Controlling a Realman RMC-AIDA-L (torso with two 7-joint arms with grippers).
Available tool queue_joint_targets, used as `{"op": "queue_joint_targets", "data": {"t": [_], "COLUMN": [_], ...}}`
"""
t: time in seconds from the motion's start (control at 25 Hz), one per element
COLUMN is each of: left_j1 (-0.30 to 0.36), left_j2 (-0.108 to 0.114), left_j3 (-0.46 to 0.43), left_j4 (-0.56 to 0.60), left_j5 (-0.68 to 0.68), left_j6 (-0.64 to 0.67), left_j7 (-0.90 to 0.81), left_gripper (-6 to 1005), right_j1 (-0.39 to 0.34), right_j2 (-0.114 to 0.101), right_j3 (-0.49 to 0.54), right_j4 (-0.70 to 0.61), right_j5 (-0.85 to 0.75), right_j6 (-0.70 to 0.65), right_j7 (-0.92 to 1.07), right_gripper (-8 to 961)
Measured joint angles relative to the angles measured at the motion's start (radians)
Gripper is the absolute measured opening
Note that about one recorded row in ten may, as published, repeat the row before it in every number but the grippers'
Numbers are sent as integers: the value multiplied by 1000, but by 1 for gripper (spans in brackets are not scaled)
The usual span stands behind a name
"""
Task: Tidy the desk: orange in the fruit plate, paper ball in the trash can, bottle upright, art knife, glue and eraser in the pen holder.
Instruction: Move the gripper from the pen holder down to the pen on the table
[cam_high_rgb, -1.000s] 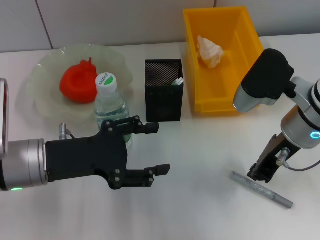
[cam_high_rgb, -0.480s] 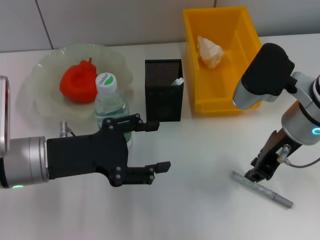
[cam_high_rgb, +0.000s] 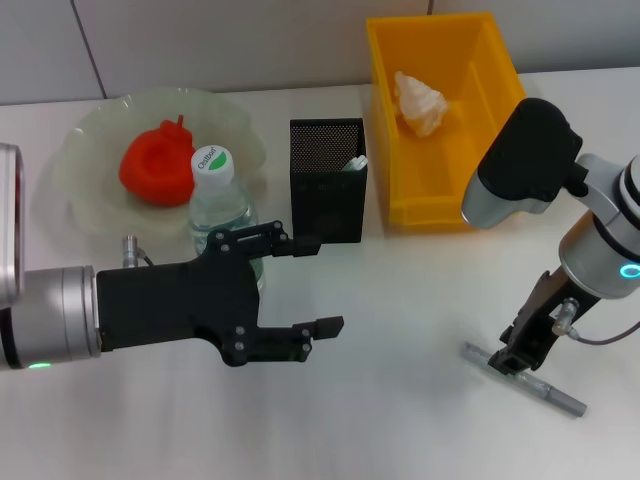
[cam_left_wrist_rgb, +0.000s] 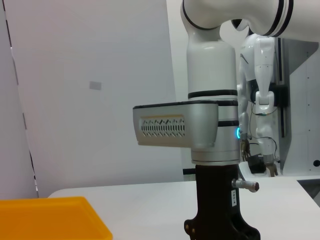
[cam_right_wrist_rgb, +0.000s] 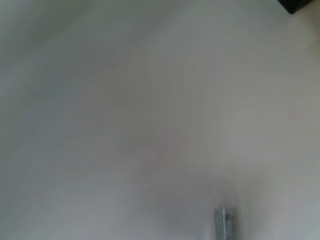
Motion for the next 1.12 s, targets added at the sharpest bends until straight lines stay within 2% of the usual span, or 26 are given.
{"op": "queue_joint_targets", "data": {"t": [0.68,1.12], "left_j1": [0,5], "left_j2": [0,0], "left_j3": [0,0], "left_j4": [0,0], "left_j5": [0,0], "left_j6": [-3,-3], "left_j7": [0,0], "left_gripper": [799,799], "right_j1": [13,11], "right_j2": [3,5], "right_j3": [-8,-16], "right_j4": [43,57], "right_j5": [2,5], "right_j6": [8,8], "right_j7": [-5,-2], "right_gripper": [282,210]}}
